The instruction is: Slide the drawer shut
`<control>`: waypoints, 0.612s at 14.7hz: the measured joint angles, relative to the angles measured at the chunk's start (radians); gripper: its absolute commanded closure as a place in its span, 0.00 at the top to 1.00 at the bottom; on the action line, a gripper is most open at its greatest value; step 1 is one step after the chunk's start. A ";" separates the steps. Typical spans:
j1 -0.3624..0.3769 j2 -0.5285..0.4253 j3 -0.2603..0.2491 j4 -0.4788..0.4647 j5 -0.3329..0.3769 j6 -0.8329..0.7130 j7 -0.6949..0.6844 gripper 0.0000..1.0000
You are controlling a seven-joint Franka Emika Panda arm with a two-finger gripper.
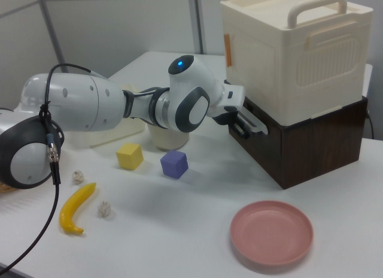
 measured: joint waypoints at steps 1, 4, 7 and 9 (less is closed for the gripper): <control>0.001 -0.001 0.000 0.000 -0.006 0.000 -0.001 0.00; 0.012 -0.011 0.005 0.000 -0.040 -0.002 -0.015 0.00; 0.043 -0.029 0.012 -0.004 -0.043 -0.055 -0.048 0.00; 0.057 -0.051 0.026 -0.007 -0.043 -0.112 -0.064 0.00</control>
